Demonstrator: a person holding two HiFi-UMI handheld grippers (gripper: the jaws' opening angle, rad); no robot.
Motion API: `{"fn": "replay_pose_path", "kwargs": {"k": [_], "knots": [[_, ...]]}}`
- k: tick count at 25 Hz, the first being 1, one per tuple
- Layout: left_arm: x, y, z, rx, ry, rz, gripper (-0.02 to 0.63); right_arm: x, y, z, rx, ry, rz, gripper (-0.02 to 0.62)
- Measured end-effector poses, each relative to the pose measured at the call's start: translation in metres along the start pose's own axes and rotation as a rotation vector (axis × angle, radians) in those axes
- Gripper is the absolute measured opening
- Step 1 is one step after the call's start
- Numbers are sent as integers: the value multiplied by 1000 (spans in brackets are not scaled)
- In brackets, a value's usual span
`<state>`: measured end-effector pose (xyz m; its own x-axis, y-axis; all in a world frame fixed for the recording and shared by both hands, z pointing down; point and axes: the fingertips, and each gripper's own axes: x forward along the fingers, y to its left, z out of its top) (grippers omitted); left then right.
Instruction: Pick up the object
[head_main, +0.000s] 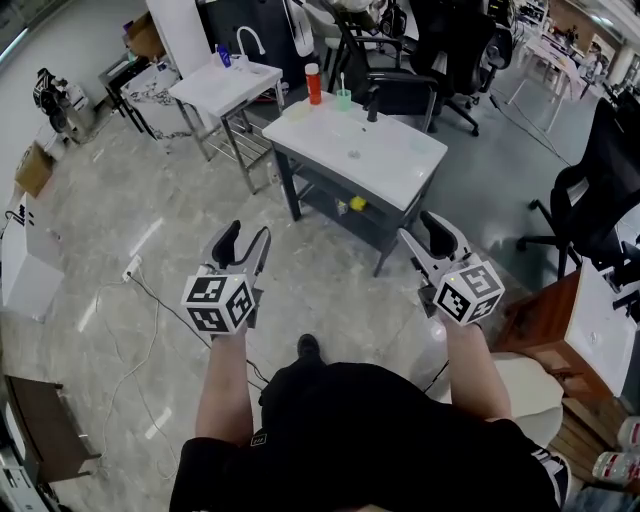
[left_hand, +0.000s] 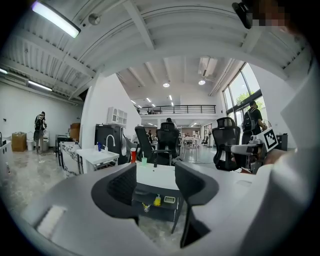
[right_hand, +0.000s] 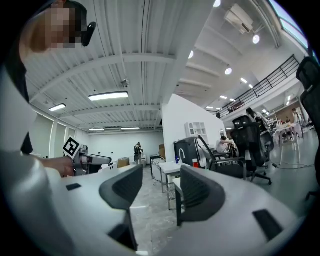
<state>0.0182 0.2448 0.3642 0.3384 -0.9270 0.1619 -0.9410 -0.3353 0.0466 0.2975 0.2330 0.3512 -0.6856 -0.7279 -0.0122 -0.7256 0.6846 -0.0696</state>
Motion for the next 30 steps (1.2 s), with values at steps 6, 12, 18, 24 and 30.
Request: {"fn": "replay_pose_path", "kwargs": {"k": [6,12,18,24,30], "knots": [[27,11,-3,-16,5,-26,229,22,-14,-7,6,20,-10,209],[67,47,-15,-53,0,-44,239,70,-30,-20,-3,67,-17,210],[119,109,-22,-102,-5,-42,239,149,-45,-38,-1,135,-7,210],[170,179,-23,-110,31,-41,239,242,-48,-58,17,195,24,210],[197,237,-15,-108,38,-41,239,312,-46,-60,10,214,33,210]]}}
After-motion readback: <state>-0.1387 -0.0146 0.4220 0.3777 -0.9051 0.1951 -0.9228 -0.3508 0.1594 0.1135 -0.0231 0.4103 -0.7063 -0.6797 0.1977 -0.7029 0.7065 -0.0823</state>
